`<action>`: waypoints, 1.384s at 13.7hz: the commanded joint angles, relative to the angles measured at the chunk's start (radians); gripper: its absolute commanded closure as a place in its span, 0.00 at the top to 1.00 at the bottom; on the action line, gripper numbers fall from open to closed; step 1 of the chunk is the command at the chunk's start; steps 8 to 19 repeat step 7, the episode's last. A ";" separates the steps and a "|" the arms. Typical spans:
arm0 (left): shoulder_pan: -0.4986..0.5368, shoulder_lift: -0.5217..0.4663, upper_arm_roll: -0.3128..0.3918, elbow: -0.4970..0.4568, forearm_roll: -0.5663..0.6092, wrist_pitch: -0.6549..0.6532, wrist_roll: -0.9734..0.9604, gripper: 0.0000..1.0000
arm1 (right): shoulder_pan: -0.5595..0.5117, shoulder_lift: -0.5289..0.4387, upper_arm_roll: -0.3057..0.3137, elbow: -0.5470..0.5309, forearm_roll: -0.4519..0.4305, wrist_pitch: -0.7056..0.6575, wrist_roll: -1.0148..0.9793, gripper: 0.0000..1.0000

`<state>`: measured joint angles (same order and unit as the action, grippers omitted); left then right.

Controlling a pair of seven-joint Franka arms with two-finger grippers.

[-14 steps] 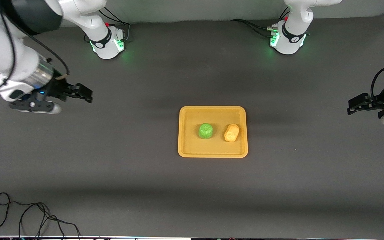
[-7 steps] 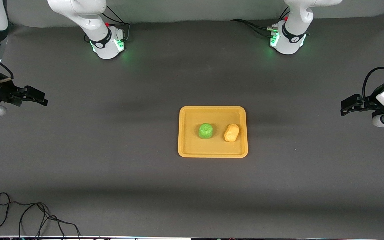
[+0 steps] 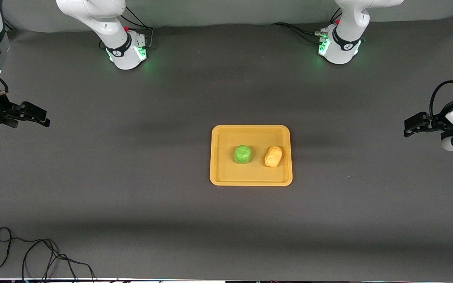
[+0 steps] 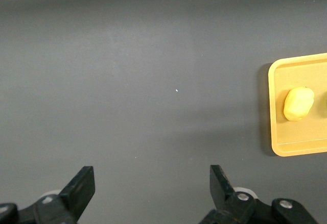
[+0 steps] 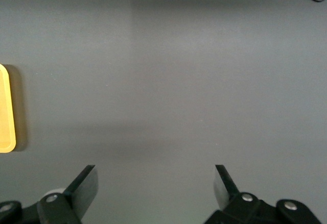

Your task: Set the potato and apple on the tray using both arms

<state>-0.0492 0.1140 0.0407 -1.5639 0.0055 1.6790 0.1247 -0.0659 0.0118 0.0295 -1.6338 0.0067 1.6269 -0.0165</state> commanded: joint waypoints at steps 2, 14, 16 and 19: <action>-0.003 0.010 0.002 0.016 0.011 0.001 0.003 1.00 | 0.009 0.010 -0.010 0.032 -0.013 -0.036 -0.008 1.00; 0.008 0.010 0.007 0.028 -0.001 -0.001 0.004 1.00 | 0.008 0.011 -0.010 0.034 -0.013 -0.038 -0.010 1.00; 0.008 0.010 0.007 0.028 -0.001 -0.001 0.004 1.00 | 0.008 0.011 -0.010 0.034 -0.013 -0.038 -0.010 1.00; 0.008 0.010 0.007 0.028 -0.001 -0.001 0.004 1.00 | 0.008 0.011 -0.010 0.034 -0.013 -0.038 -0.010 1.00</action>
